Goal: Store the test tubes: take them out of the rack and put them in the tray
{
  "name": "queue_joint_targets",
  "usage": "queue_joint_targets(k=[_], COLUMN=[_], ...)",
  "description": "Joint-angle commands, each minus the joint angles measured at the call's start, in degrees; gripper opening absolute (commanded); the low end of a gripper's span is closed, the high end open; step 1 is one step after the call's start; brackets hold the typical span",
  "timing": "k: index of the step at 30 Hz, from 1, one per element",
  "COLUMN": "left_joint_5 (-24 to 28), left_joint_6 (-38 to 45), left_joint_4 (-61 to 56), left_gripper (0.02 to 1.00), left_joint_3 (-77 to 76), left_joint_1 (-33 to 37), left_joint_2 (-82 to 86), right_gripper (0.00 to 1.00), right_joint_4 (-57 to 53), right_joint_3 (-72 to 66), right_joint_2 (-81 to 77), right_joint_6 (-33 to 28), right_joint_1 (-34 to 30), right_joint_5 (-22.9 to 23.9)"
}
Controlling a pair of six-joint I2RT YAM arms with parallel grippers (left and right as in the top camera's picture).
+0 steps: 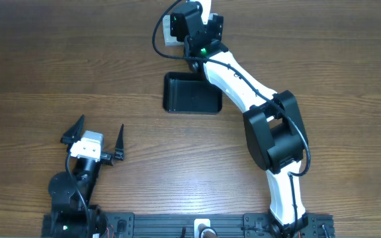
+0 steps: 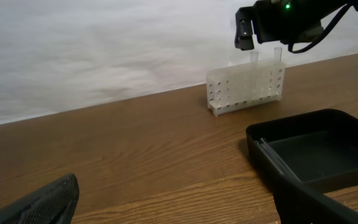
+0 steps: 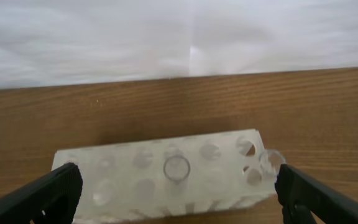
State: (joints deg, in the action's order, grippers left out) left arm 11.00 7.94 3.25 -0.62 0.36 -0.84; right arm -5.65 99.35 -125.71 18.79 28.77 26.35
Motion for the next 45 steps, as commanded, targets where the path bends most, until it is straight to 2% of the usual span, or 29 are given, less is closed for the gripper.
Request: queue_joint_targets(k=[1,13,26,36,45], left_joint_5=[0.7,0.7,0.7,0.7,0.7], left_joint_6=[0.7,0.7,0.7,0.7,0.7], left_joint_4=[0.1,0.1,0.1,0.1,0.1], left_gripper=[0.998,1.0,1.0,1.0,1.0], left_joint_3=[0.3,0.3,0.3,0.3,0.3], left_joint_1=[0.3,0.3,0.3,0.3,0.3], left_joint_2=[0.5,0.5,0.5,0.5,0.5], right_gripper=[0.991,0.972,0.783,0.577,0.47], right_joint_4=[1.2,3.8,4.3,3.7,2.9], right_joint_3=[1.7,1.7,1.7,1.7,1.7], right_joint_2=[-1.9,-4.9,-5.1,-5.2,-5.2], right_joint_6=[-1.3,-1.3,-1.3,-1.3,-1.3], right_joint_1=[0.1,-0.1,-0.6,-0.8,-0.8], right_joint_5=[0.2,0.1,0.1,0.1,0.1])
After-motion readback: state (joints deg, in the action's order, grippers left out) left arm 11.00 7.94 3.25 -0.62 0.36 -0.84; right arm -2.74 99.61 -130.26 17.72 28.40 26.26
